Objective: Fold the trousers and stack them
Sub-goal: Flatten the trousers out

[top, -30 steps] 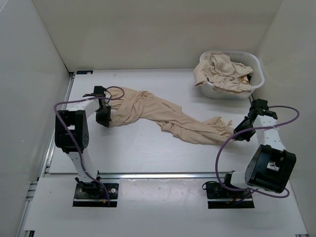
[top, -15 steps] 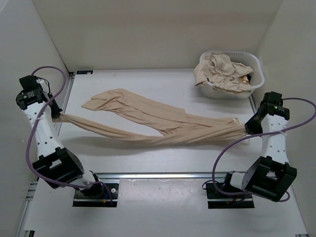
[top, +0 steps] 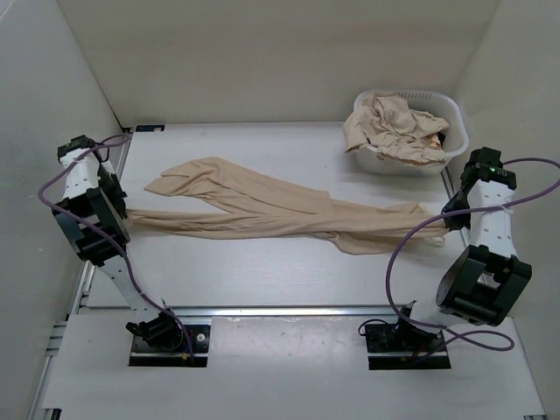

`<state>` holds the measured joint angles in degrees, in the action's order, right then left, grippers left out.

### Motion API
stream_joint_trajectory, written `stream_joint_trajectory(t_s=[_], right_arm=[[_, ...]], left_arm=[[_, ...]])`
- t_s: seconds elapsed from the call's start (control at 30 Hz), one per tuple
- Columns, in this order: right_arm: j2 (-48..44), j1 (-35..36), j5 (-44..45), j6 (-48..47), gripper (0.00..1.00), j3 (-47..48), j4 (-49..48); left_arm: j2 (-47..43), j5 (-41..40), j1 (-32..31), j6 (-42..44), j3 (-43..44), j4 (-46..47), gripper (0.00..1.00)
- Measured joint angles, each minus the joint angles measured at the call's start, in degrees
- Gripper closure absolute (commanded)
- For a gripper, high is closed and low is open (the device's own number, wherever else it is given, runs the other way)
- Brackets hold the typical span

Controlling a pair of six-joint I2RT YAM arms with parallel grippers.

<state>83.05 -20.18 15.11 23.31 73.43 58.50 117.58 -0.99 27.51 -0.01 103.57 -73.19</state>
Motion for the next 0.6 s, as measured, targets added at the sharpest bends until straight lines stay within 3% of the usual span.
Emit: stream_joint_trajectory(t_s=[0.17,0.3,0.33,0.37,0.4,0.5,0.6], right_arm=[[0.1,0.0,1.2,0.0,1.0,0.0,0.1],[1.0,0.0,1.3,0.0,1.0,0.0,0.2],[1.2,0.0,1.3,0.0,1.0,0.0,0.2],[1.2,0.0,1.3,0.0,1.0,0.0,0.2],[1.2,0.0,1.3,0.0,1.0,0.0,0.2],[1.2,0.0,1.3,0.0,1.0,-0.2,0.1],[1.1,0.0,1.2,0.0,1.0,-0.5,0.0]], left_arm=[[-2.2,0.0,-0.9,0.0,-3.6,0.1,0.86],[-0.3,0.0,-2.6,0.0,1.0,-0.1,0.86],[0.4,0.1,-3.2,0.0,3.1,-0.2,0.77],[1.4,0.0,-4.2,0.0,5.8,0.4,0.47],[1.9,-0.1,-4.8,0.3,7.2,0.9,0.38],[3.1,-1.6,-6.9,0.0,9.7,3.1,0.24],[3.9,-2.6,-8.3,0.0,9.8,4.5,0.21]])
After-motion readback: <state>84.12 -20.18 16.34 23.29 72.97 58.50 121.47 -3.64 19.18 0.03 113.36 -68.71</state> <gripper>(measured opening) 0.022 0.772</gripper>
